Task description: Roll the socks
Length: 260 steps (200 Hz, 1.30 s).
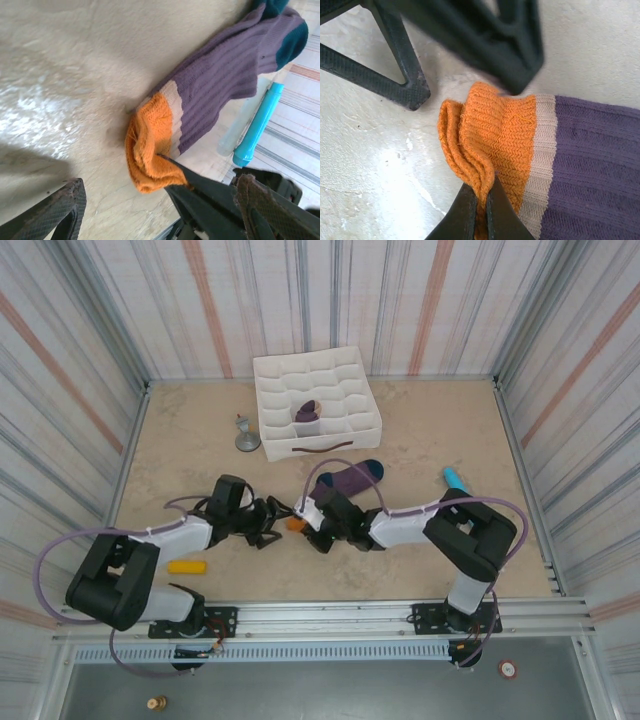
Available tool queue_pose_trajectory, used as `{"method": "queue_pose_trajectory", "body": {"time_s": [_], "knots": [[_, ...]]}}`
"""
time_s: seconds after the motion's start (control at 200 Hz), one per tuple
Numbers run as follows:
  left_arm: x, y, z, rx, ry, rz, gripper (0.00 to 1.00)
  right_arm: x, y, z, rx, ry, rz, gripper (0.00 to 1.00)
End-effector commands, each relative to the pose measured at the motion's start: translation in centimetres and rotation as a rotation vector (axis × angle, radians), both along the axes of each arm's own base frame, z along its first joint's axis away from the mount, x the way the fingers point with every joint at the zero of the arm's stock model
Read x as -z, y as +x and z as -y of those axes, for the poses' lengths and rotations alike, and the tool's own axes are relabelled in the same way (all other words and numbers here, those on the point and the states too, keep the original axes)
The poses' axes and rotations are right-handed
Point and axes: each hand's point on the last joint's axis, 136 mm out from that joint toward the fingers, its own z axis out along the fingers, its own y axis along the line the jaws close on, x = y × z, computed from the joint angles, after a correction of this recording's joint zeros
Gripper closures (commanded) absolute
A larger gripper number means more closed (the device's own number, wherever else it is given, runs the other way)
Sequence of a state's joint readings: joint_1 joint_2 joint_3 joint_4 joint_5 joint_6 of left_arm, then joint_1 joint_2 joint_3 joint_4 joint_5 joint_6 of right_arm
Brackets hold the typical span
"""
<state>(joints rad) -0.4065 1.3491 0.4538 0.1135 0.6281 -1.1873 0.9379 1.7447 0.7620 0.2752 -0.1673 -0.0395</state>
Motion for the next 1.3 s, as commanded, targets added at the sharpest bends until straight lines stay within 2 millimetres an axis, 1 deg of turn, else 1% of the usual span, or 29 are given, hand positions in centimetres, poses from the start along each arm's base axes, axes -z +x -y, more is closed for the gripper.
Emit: {"method": "queue_pose_trajectory", "body": {"time_s": [0.0,0.175,0.265,0.401,0.521,0.646,0.736,0.791,0.932,1.052,1.127,1.297], "knots": [[-2.1,1.3,0.7,0.054,-0.025,0.143,0.19,1.3,-1.1,0.5,0.006,0.032,-0.255,1.0],[-2.9,1.9,0.6,0.039,-0.048,0.261,0.19,0.9,-0.5,0.3,0.037,0.12,-0.508,1.0],[-3.4,1.8,0.6,0.054,-0.033,0.305,0.22,0.3,-0.3,0.2,0.059,0.174,-0.609,1.0],[-3.9,1.6,0.7,0.054,0.008,0.359,0.26,-0.2,0.4,0.9,0.118,0.218,-0.704,1.0],[-3.9,1.4,0.9,0.051,0.046,0.391,0.33,-0.4,1.7,1.8,0.203,0.275,-0.795,1.0],[-3.3,1.3,0.9,0.031,0.085,0.4,0.38,0.0,2.5,3.2,0.304,0.274,-0.846,1.0],[-2.9,1.3,0.9,0.016,0.102,0.398,0.39,-0.4,3.3,3.9,0.362,0.349,-0.933,1.0],[-2.8,1.3,1.0,0.019,0.105,0.394,0.4,-0.2,3.4,4.3,0.394,0.362,-0.972,1.0],[-2.2,1.4,1.7,0.037,0.116,0.375,0.42,1.0,3.6,5.2,0.487,0.345,-1.031,1.0],[-1.6,1.6,2.2,0.041,0.129,0.364,0.44,2.0,4.0,7.0,0.596,0.34,-1.047,1.0],[-1.3,1.9,2.7,0.043,0.132,0.36,0.45,2.9,4.1,8.0,0.672,0.346,-1.098,1.0],[-0.9,2.7,4.2,0.067,0.131,0.367,0.46,4.5,3.8,8.1,0.707,0.343,-1.185,1.0]]}}
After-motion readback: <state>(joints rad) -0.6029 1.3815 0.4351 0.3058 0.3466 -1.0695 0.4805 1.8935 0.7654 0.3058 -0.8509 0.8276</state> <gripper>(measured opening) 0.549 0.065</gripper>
